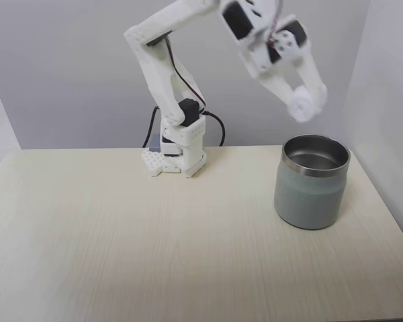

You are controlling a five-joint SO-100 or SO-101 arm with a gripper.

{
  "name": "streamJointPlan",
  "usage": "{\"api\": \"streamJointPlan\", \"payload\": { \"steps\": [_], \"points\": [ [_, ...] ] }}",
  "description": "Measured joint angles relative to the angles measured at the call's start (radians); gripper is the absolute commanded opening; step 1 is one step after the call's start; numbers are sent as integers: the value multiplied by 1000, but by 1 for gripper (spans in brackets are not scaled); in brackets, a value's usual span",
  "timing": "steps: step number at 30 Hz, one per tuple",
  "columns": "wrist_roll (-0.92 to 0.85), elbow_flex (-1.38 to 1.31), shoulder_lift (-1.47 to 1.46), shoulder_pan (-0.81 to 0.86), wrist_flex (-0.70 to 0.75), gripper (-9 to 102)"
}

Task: Grasp a dressing and put it in the cup.

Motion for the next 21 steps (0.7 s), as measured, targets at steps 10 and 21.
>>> {"api": "streamJointPlan", "payload": {
  "steps": [10,21],
  "points": [
    [0,-11,193,-104,-95,0],
    [9,-127,170,-115,-175,18]
  ]
}}
